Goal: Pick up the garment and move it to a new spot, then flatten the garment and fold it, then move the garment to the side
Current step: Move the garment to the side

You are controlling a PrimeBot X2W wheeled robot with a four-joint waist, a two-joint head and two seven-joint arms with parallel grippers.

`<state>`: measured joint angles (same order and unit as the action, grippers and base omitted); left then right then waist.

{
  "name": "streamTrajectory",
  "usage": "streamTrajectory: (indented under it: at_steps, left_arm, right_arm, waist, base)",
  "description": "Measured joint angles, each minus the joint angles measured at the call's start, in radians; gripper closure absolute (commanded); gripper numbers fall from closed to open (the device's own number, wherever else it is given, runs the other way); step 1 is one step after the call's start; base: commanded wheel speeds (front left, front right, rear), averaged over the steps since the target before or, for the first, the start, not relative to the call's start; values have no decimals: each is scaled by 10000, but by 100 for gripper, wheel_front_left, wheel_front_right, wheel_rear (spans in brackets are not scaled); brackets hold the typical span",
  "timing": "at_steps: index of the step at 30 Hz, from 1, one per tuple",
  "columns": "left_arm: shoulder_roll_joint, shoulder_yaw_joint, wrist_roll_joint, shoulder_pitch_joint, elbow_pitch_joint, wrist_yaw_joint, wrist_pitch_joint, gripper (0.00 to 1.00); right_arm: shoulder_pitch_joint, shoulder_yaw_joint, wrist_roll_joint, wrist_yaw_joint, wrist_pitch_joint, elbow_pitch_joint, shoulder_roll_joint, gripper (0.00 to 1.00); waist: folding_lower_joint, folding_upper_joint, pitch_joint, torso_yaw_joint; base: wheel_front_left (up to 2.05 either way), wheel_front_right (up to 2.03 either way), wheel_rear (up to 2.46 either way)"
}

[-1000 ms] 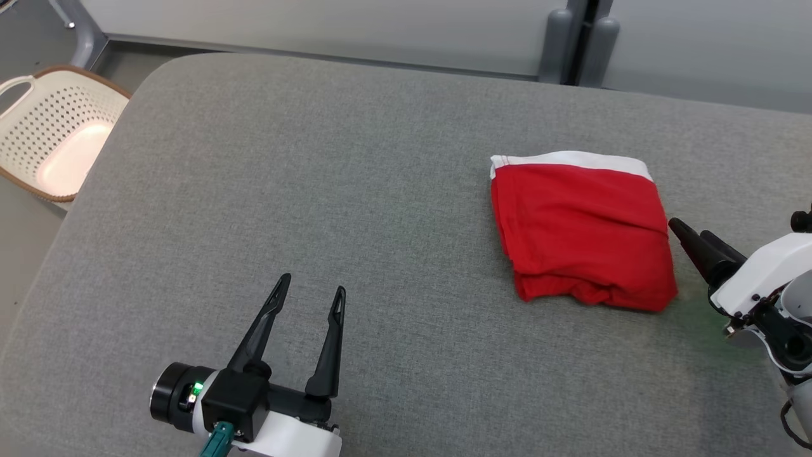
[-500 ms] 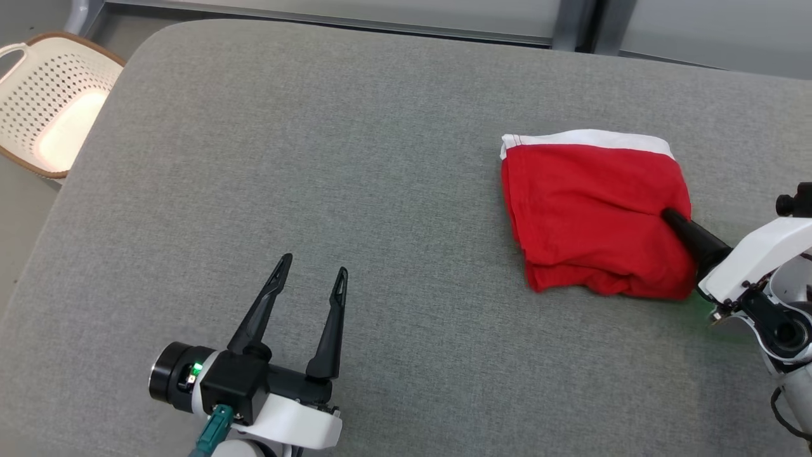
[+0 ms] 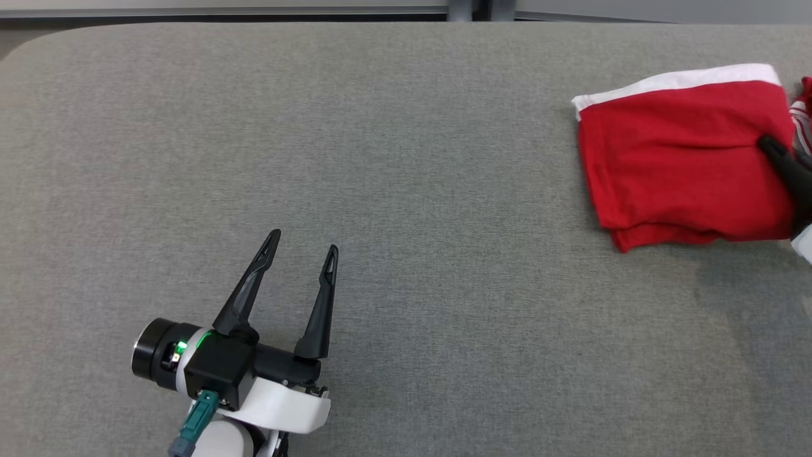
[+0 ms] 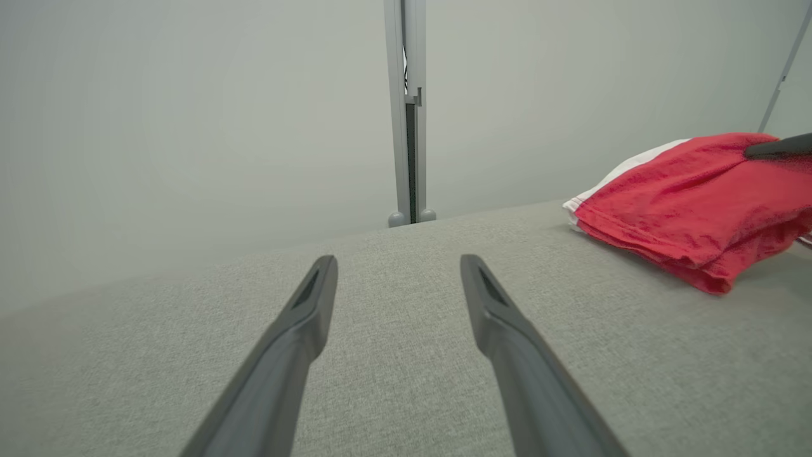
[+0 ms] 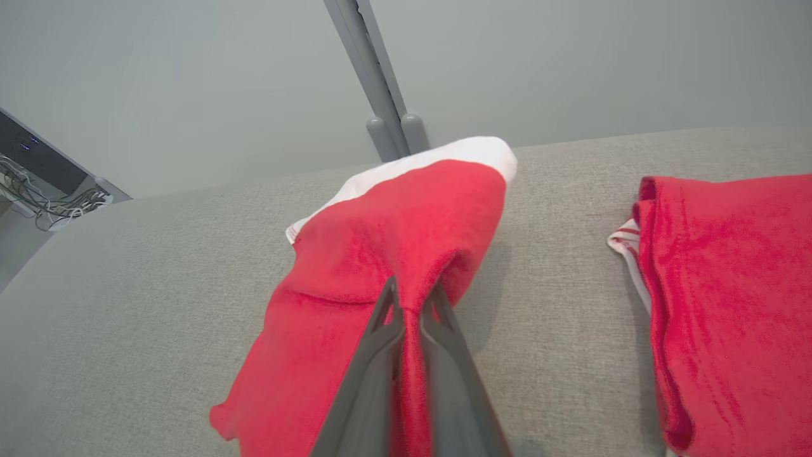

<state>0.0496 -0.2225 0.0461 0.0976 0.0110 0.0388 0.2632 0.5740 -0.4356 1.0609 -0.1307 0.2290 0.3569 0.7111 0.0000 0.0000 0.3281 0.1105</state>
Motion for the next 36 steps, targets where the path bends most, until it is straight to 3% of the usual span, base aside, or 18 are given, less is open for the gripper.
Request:
streamTrajectory:
  at_steps: [12,26,34,35,36]
  left_arm:
    - [44,146,-186,408,119,295,0,0]
    - [201,230,-267,720,224,449,0,0]
    - [209,261,-267,722,211,485,0,0]
    - [209,259,-267,728,211,491,0,0]
    - [201,253,-267,742,211,493,0,0]
  right_arm:
    - [-329,1279,-357,0,276,-420,1578,100]
    - [-638,3244,-1877,-2,989,-144,2483,100]
    - [-1034,4347,-2974,-2,1569,-222,2610,100]
    - [-1068,4477,-3241,-2,1601,-205,2598,95]
    - [-1097,4598,-3478,-2,1647,-186,2581,45]
  waist:
    - [0,0,760,-881]
    - [0,0,1380,-504]
    - [0,0,1440,-389]
    - [0,0,1447,-383]
    - [0,0,1455,-376]
  base:
    - [0,0,0]
    - [0,0,0]
    - [0,0,0]
    - [0,0,0]
    - [0,0,0]
